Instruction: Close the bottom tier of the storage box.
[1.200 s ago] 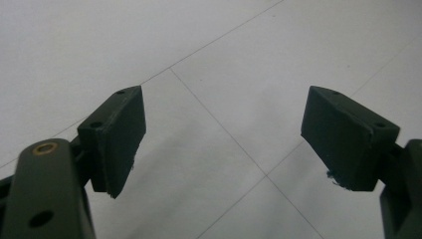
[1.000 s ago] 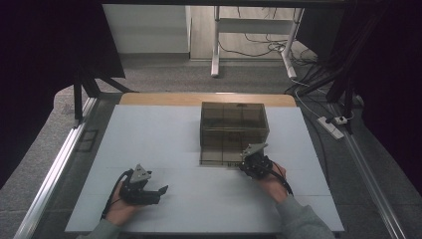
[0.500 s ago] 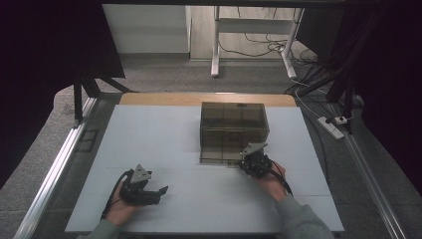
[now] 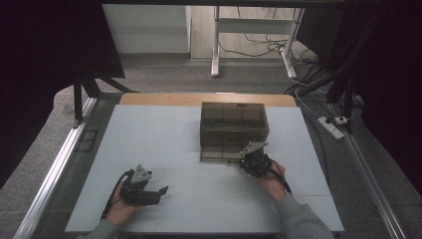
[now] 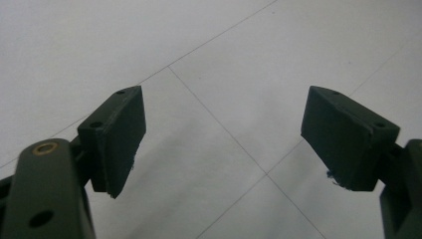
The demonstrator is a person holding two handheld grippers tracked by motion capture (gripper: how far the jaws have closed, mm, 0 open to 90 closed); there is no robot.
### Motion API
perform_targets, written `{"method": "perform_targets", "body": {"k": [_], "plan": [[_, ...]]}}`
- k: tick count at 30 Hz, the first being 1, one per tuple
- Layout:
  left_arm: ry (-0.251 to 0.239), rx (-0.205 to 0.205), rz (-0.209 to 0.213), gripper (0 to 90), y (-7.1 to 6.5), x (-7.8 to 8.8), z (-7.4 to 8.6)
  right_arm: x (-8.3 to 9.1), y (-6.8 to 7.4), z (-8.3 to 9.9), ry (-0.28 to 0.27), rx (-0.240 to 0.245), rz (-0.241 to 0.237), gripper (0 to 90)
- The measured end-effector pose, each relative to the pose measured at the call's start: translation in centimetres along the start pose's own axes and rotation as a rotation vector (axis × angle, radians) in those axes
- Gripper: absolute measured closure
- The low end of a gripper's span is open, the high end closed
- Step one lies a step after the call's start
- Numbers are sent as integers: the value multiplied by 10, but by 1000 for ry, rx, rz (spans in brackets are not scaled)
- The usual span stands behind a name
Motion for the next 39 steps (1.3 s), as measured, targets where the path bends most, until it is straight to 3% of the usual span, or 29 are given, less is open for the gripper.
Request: {"method": "perform_targets", "body": {"k": [39], "plan": [[0,-3,-3,188,1,1,1,-12,-23,-2,-28,-23,70,892]]}}
Point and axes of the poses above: each handheld gripper's, and its own axes: x roughly backward along the jaws, z roughly out of its underside, y roughly to its left, the point moved 10 cm from there along -x, roughly forward along the jaws, and after that the axes turned 13 degrees about x, right-handed, at the moved point
